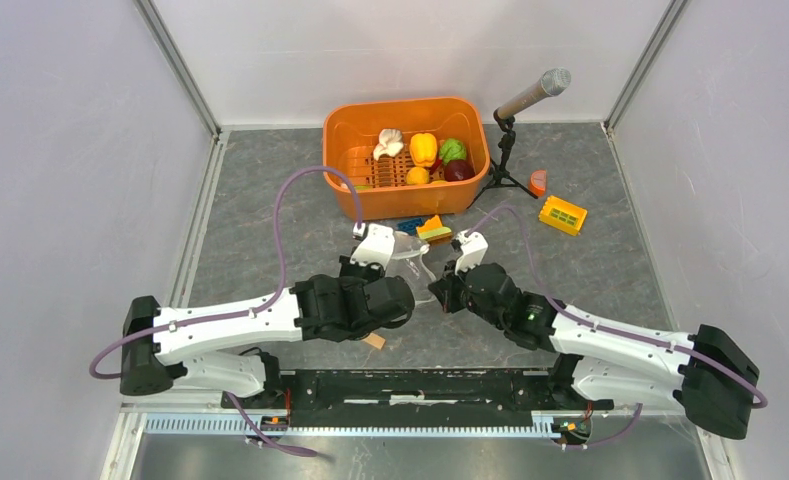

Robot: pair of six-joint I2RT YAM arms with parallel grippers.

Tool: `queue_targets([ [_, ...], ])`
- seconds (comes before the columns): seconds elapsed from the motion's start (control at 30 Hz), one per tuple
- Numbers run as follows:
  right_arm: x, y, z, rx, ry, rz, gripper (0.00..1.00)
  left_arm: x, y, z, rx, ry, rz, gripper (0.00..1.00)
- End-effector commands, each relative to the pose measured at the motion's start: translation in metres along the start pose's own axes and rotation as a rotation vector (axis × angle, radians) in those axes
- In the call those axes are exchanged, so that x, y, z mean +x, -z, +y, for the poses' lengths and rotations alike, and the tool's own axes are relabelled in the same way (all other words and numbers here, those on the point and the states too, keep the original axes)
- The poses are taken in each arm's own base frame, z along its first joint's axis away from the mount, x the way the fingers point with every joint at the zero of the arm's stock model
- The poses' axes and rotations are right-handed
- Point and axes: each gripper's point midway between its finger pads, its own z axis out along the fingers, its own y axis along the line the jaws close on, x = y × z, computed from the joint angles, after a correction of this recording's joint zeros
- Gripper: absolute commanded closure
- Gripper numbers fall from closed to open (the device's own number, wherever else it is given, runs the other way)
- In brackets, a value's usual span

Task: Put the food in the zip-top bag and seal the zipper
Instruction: Open the zipper of the food storage bag.

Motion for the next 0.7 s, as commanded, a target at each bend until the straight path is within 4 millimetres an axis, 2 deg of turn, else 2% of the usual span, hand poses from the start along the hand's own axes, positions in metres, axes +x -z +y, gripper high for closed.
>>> queue_targets([
  [0.0, -0.026, 0.002, 0.005, 0.016, 0.071, -0.043, 1.00, -0.003, -0.001, 0.010, -0.050, 0.057, -0.023, 0.98],
  [0.1, -0.034, -0.003, 0.015, -0.004, 0.087, -0.045, 0.98, -0.002, 0.000, 0.009, -0.051, 0.054, -0.008, 0.98],
  [0.17, -0.041, -0.006, 0.035, -0.098, 0.096, -0.063, 0.97, -0.004, 0.003, 0.014, -0.063, 0.063, -0.005, 0.98],
  [0.27, -0.054, -0.013, 0.058, -0.176, 0.108, -0.078, 0.97, -0.008, 0.008, 0.028, -0.096, 0.077, -0.012, 0.98],
  [0.5, -0.066, -0.048, 0.094, -0.275, 0.148, -0.056, 0.96, -0.009, 0.020, 0.066, -0.173, 0.129, -0.026, 0.98],
  [0.57, -0.067, -0.055, 0.102, -0.306, 0.146, -0.044, 0.90, -0.008, 0.019, 0.072, -0.186, 0.124, -0.027, 0.98],
  [0.67, -0.071, -0.058, 0.107, -0.331, 0.153, -0.040, 0.61, 0.003, 0.012, 0.081, -0.225, 0.127, -0.003, 0.98],
])
